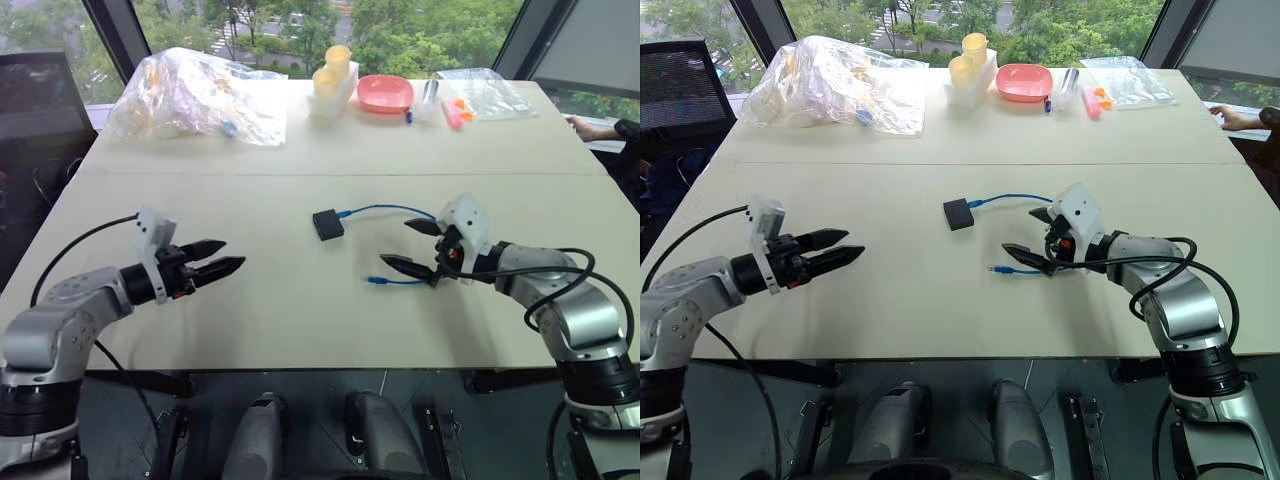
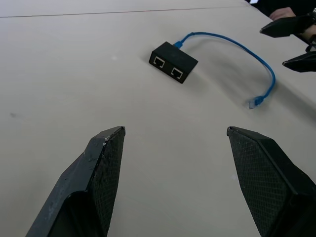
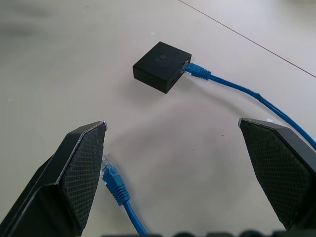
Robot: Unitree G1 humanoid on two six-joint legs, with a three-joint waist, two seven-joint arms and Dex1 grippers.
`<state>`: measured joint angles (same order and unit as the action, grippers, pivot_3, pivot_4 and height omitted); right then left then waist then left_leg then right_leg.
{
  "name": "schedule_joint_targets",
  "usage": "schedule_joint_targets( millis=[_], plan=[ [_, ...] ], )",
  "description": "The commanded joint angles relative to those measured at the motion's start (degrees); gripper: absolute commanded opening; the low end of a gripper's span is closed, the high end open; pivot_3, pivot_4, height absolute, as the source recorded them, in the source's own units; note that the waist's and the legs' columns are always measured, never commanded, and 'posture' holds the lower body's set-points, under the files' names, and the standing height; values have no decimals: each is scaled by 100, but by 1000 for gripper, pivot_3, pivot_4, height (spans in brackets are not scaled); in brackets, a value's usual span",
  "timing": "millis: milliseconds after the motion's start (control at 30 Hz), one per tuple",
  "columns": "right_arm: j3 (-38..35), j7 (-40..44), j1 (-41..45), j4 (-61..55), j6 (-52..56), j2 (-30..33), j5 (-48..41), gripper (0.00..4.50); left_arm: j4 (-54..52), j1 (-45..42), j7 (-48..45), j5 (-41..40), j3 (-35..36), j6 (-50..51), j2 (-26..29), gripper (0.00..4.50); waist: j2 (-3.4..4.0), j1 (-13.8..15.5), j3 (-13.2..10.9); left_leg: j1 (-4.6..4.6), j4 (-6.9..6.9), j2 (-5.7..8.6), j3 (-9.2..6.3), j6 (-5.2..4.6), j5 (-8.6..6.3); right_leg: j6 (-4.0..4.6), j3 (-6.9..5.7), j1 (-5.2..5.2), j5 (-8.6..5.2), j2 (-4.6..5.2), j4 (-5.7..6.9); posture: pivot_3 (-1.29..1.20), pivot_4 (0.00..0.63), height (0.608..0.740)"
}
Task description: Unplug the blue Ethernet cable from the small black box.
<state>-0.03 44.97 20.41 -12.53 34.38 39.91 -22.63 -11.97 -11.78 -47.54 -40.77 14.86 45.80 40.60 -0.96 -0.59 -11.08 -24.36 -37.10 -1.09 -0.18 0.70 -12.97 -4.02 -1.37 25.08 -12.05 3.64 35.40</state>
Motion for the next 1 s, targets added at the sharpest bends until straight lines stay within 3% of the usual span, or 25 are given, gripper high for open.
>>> schedule_joint_targets(
  millis=[33, 567, 767, 1000],
  plan=[
    [-163, -26, 123, -41, -126, -13, 12, 4500, -192, -79, 53, -125, 152, 24, 68, 3450, 0, 1, 0, 0, 0, 0, 0, 0, 0, 0, 0, 0, 0, 0, 0, 0, 150, 740],
    [-232, -247, 75, -130, -136, -70, 7, 4500, 163, -574, 119, -1, -153, -50, -8, 3450, 0, 3, 0, 1, -1, 2, 0, 0, 0, 0, 1, -1, 1, -2, 4, 0, 150, 740],
    [-190, -273, 153, -11, -204, -49, 111, 4500, 526, -718, -121, 457, -480, -464, 129, 3450, 0, 2, 0, 2, -2, 3, 0, 0, 0, 0, 1, -1, 1, -3, 8, 0, 150, 740],
    [215, 77, 935, 824, -562, -21, 533, 4500, 1243, -1281, -784, 981, -883, -1114, 273, 3450, 0, -16, 0, 2, -6, 3, 1, 0, 1, 1, 1, -1, 2, -4, 9, 0, 150, 740]
  ],
)
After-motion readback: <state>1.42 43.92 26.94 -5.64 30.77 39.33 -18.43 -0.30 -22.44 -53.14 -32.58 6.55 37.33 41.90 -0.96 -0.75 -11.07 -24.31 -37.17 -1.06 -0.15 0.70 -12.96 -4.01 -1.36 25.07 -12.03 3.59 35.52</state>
